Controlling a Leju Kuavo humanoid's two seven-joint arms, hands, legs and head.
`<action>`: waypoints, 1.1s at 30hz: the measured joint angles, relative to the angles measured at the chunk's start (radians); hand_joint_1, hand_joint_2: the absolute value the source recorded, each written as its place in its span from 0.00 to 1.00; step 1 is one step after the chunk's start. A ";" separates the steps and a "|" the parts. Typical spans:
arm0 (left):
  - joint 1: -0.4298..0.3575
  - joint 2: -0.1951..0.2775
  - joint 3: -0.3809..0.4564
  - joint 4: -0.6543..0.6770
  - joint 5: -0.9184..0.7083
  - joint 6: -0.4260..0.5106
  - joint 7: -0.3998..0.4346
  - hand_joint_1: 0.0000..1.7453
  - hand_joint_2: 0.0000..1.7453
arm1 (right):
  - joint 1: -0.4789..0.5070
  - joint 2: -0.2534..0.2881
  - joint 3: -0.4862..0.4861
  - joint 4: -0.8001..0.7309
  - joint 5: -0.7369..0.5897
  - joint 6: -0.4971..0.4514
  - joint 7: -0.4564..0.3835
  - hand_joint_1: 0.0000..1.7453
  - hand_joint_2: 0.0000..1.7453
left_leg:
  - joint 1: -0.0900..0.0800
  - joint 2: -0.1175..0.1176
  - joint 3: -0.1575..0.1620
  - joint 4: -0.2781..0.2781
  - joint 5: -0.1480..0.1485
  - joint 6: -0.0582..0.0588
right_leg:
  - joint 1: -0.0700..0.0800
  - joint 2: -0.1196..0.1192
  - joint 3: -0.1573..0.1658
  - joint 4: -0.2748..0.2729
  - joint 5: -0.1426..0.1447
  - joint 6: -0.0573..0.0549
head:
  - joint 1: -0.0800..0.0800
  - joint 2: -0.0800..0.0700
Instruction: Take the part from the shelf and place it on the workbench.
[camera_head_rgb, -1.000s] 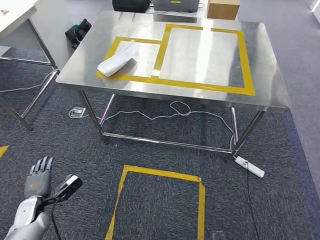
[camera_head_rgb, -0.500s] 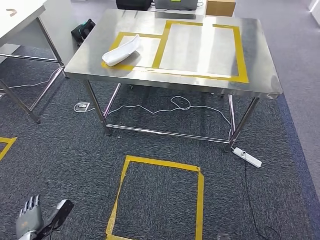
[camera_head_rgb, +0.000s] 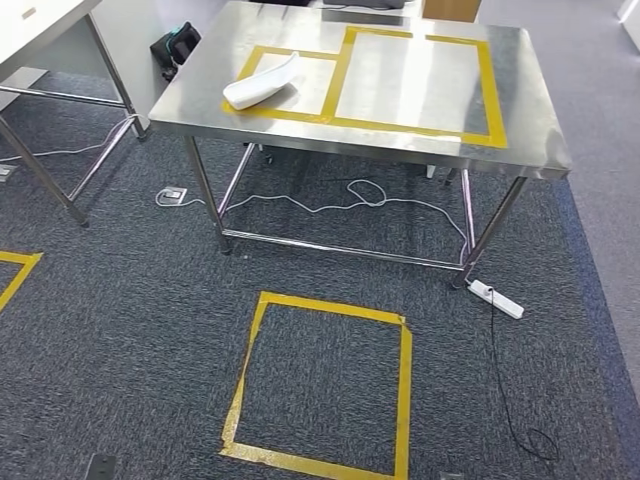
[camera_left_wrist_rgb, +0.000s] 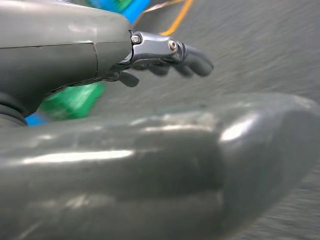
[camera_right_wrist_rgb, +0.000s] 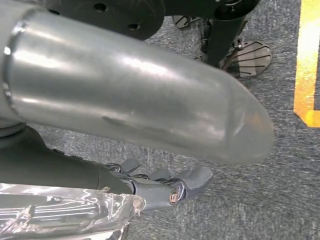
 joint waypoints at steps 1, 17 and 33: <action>0.003 -0.007 0.014 0.000 -0.007 0.000 0.016 0.00 0.00 | 0.001 0.001 -0.001 0.000 0.000 -0.004 0.001 0.00 0.00 | -0.001 -0.002 -0.005 -0.001 0.006 0.010 | -0.001 0.001 -0.016 0.034 -0.026 0.003 | 0.001 0.000; 0.009 -0.100 0.134 0.015 -0.014 0.001 0.044 0.00 0.00 | 0.000 0.009 -0.019 0.000 0.008 -0.033 0.010 0.00 0.00 | -0.015 -0.049 -0.103 0.065 0.020 -0.023 | 0.000 0.020 0.085 -0.032 -0.038 -0.041 | -0.002 0.000; 0.000 -0.128 0.167 0.019 -0.058 0.001 0.049 0.00 0.00 | 0.001 0.011 -0.019 0.000 0.050 -0.080 0.026 0.00 0.00 | -0.022 0.018 -0.038 -0.007 0.039 0.028 | 0.007 -0.030 0.026 0.095 -0.121 0.002 | 0.007 0.000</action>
